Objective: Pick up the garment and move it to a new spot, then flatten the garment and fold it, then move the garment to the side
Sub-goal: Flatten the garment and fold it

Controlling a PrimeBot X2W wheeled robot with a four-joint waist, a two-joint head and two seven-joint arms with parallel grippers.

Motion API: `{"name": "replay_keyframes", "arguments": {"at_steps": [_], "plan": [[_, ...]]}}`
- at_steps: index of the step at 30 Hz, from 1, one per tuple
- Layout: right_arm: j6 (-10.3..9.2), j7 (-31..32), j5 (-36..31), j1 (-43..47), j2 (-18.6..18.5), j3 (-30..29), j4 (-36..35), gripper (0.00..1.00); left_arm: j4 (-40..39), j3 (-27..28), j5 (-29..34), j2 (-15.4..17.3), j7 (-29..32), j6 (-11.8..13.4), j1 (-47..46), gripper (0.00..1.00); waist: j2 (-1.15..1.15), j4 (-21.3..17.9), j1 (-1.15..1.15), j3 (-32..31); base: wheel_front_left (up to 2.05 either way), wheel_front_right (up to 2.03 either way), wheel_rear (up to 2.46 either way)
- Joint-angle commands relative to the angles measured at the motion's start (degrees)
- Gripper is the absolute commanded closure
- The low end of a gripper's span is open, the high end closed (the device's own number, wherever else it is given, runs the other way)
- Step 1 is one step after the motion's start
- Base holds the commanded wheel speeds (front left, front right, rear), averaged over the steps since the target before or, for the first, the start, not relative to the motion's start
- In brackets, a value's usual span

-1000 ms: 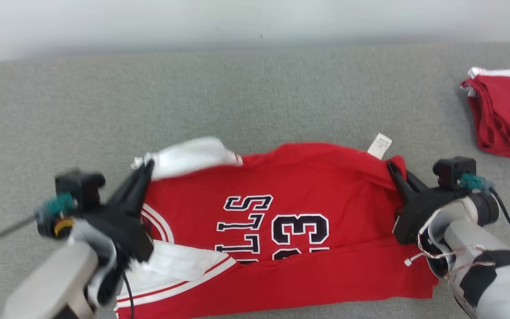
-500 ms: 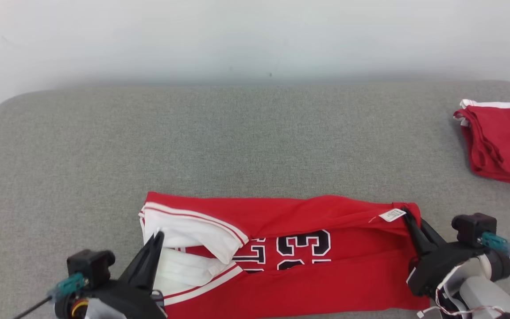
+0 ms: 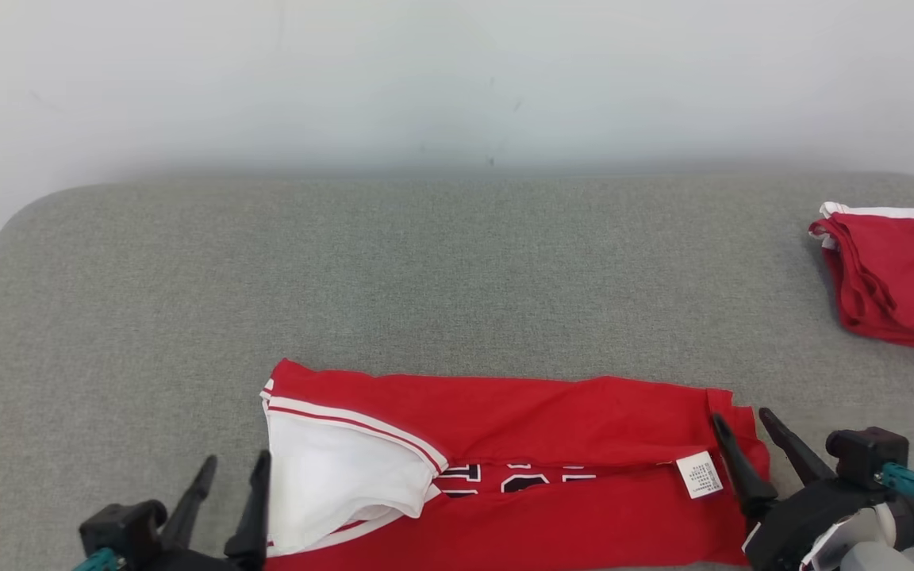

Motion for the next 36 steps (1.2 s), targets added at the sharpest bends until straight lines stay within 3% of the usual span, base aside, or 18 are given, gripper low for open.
{"name": "replay_keyframes", "arguments": {"at_steps": [1,8,17,26,27,28,29,30,36], "plan": [[-0.12,-0.2,0.8,0.7,-0.6,-0.5,-0.8,0.00,-0.8,2.3,1.8,-0.8,-0.2,0.4,1.2,0.00,0.01,0.2,0.01,-0.3,0.00,0.00,0.00],[-0.12,1.3,1.7,1.3,-1.3,-2.5,0.5,0.00,-5.0,12.9,11.8,-5.2,-0.2,1.3,5.7,0.00,0.01,0.7,0.01,-0.6,0.00,0.00,0.00],[-0.12,5.8,3.3,-0.4,1.4,-4.4,9.4,0.00,-6.2,24.7,22.9,-11.8,-0.2,-1.9,10.7,0.00,0.01,2.2,0.01,-0.8,0.00,0.00,0.00],[-0.12,8.2,4.6,-0.8,4.5,-2.3,15.4,0.00,-4.7,29.8,30.7,-15.9,-0.2,-5.8,12.5,0.00,0.01,3.4,0.01,-1.0,0.00,0.00,0.00],[-0.11,8.3,4.8,-0.6,4.7,-1.8,15.4,0.38,-4.6,30.2,31.3,-16.2,-0.2,-6.1,12.6,0.00,0.01,3.4,0.01,-1.1,0.00,0.00,0.00],[-0.11,8.3,5.0,-0.5,4.8,-1.2,15.2,0.59,-4.4,30.7,31.7,-16.5,-0.2,-6.5,12.7,0.00,0.01,3.4,0.01,-1.2,0.00,0.00,0.00],[-0.11,8.4,5.3,-0.4,4.9,-0.8,15.2,0.87,-4.4,31.2,32.3,-16.7,-0.2,-6.5,12.7,0.00,0.01,3.4,0.01,-1.3,0.00,0.00,0.00],[-0.11,8.7,5.7,-0.4,5.0,-0.3,15.1,1.00,-4.3,31.6,32.8,-17.0,-0.2,-6.9,12.8,0.00,0.01,3.3,0.01,-1.5,0.00,0.00,0.00],[-0.13,8.1,7.3,-1.9,3.3,0.5,16.2,1.00,-4.1,33.8,35.0,-18.4,-0.2,-8.0,13.4,0.00,0.01,2.8,0.01,-2.4,0.00,0.00,0.00]]}}
